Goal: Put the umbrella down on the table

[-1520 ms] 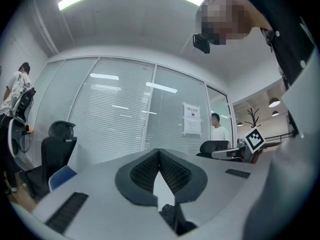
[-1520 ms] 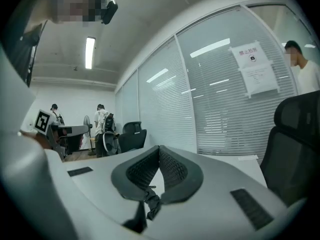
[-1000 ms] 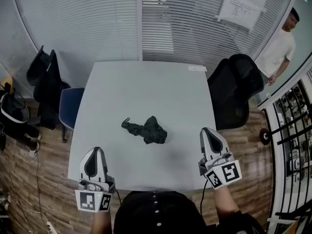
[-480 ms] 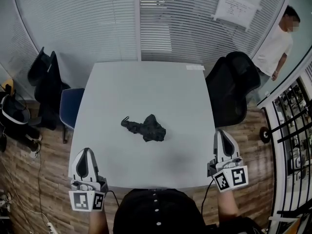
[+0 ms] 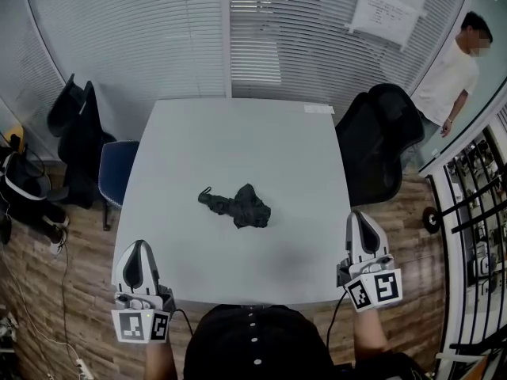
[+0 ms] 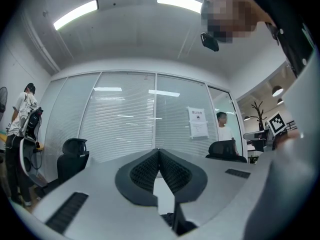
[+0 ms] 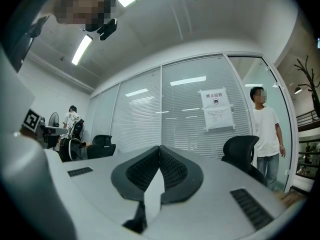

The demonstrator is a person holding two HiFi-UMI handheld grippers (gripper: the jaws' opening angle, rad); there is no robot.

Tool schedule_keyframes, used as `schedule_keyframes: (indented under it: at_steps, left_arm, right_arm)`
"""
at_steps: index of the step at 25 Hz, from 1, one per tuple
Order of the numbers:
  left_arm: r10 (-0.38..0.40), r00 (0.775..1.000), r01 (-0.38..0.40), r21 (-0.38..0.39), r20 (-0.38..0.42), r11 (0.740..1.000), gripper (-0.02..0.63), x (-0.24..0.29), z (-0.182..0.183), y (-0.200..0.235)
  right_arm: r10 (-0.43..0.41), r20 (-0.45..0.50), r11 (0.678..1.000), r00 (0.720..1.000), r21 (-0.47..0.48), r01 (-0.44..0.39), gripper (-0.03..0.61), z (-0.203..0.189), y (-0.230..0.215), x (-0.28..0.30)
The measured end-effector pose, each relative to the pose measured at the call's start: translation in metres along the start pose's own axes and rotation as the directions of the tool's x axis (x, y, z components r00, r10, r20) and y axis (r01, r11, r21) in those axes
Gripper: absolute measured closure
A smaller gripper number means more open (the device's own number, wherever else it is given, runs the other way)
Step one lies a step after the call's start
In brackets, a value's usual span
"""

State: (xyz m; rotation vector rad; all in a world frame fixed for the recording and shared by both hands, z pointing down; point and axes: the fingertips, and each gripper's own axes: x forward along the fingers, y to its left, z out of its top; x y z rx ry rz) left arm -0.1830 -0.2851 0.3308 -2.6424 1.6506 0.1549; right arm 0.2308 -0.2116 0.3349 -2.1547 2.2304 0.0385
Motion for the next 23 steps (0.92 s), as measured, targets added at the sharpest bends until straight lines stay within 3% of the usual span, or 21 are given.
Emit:
schedule_keyframes:
  at_steps: [23]
  left_arm:
    - [0.013, 1.000, -0.013, -0.005, 0.008, 1.000, 0.598, 0.000, 0.002, 0.002]
  right_arm:
    - [0.047, 0.005, 0.999, 0.999, -0.013, -0.047, 0.551, 0.002, 0.015, 0.021]
